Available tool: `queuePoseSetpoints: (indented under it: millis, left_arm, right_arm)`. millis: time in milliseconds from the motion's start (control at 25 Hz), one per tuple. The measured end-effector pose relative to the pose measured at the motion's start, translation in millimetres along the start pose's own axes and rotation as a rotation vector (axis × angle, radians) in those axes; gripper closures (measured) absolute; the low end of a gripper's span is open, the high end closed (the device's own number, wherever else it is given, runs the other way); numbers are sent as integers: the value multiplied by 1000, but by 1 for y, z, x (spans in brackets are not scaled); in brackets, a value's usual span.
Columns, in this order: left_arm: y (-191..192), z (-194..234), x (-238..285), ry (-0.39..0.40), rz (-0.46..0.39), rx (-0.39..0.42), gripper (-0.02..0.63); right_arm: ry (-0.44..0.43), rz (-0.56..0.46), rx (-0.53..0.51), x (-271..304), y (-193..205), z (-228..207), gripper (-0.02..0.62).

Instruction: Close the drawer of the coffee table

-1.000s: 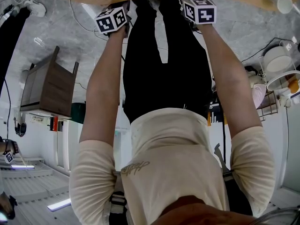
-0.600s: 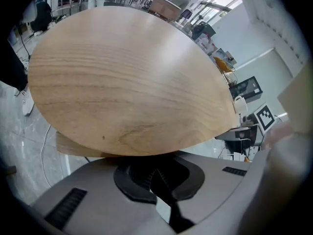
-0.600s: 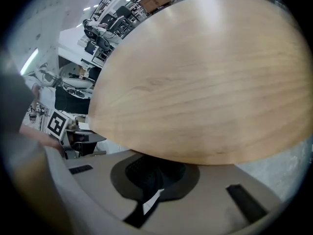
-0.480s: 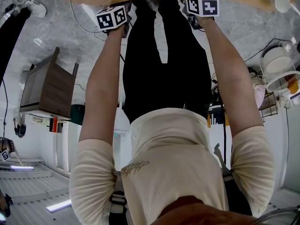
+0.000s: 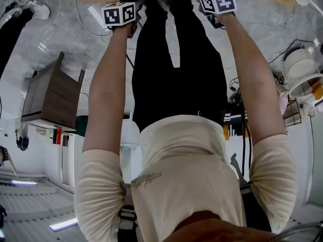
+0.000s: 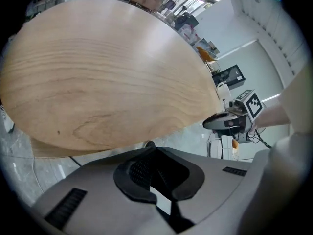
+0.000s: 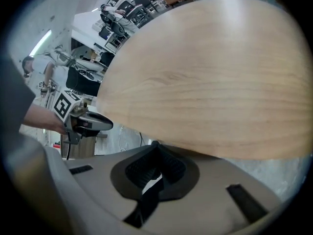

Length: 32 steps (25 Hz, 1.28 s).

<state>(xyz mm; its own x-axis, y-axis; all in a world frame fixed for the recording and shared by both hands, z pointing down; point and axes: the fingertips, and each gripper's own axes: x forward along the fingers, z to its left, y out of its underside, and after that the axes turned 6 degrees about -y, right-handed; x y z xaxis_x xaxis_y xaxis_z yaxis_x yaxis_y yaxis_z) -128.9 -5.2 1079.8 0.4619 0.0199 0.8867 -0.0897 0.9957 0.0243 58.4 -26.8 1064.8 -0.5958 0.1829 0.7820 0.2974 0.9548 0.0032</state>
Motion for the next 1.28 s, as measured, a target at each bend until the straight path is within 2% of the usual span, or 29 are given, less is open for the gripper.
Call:
queuePoseSetpoints:
  millis: [160, 320, 400, 560, 680, 880, 1080, 1160, 1280]
  left_arm:
    - [8, -16, -8, 19, 23, 14, 601]
    - [28, -37, -33, 40, 48, 23, 601]
    - [30, -42, -45, 41, 59, 56, 601]
    - [33, -60, -78, 45, 51, 95, 601]
    - [34, -76, -107, 64, 26, 117, 601]
    - [39, -90, -159, 77, 8, 185, 601]
    - [40, -119, -208, 92, -68, 247, 601]
    - [37, -139, -230, 106, -125, 290, 601]
    - [28, -173, -266, 124, -235, 333, 601]
  right_arm:
    - [-28, -11, -29, -13, 6, 12, 601]
    - [-158, 52, -5, -29, 29, 56, 601]
    - [-204, 46, -43, -39, 29, 76, 601]
    - [-318, -24, -136, -66, 31, 120, 601]
    - [-407, -87, -134, -94, 35, 155, 601]
    - [-454, -238, -101, -146, 24, 212, 601]
    - [-502, -322, -143, -196, 14, 274, 603]
    - [-538, -355, -165, -217, 9, 300, 603]
    - [-532, -420, -222, -250, -1, 328, 603]
